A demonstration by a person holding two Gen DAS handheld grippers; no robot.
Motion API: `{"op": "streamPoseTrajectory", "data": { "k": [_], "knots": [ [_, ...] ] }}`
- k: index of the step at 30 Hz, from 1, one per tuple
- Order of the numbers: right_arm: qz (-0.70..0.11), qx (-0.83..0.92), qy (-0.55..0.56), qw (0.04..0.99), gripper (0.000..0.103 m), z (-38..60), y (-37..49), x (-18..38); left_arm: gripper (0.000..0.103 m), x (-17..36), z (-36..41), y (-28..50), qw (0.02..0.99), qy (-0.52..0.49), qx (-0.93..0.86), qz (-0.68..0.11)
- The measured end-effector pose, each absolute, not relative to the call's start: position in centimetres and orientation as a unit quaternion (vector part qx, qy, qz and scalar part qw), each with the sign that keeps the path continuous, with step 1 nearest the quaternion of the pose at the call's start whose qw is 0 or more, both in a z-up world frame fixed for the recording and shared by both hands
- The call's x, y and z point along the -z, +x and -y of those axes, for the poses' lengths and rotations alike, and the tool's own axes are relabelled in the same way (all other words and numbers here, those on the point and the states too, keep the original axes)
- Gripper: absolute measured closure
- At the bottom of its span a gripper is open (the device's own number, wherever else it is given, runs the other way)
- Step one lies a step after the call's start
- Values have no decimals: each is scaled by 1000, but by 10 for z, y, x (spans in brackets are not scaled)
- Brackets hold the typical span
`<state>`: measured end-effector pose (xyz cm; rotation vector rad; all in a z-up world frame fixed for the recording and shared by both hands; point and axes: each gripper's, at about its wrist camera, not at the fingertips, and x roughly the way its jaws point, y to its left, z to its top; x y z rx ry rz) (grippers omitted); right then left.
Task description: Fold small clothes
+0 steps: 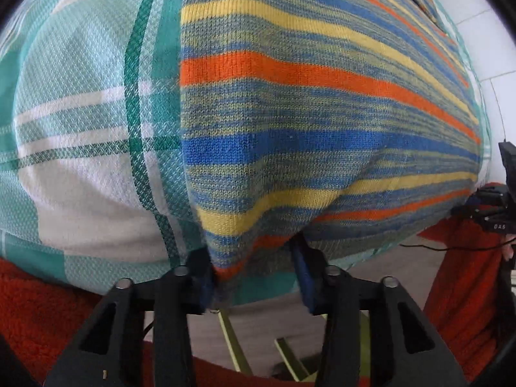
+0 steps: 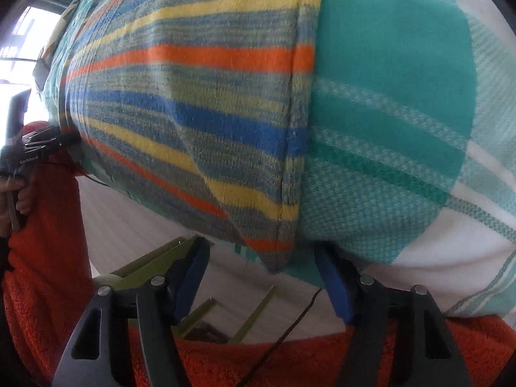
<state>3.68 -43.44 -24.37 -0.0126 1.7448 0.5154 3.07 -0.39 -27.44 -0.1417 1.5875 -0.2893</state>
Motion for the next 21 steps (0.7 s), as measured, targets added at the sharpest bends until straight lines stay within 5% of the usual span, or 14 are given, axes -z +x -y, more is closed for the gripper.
{"op": "streamPoseTrajectory", "data": {
  "k": [1,10,18,20,21],
  "knots": [
    [-762,-232,-5,605,98,435,36,247,99,277,-2,30,678,-90,134,-717],
    [-691,-280,138,652,98,501,56,159,99,219,-24,34,645,-230,213,-697],
    [-567,-265,299,720,98,552,193,120,98,173,-45,202,681,-350,224,-603],
    [-547,-242,336,728,97,555,253,129,90,173,-59,271,706,-383,197,-562],
    [-530,-233,349,737,96,556,284,135,64,175,-64,294,719,-398,175,-543]
  ]
}}
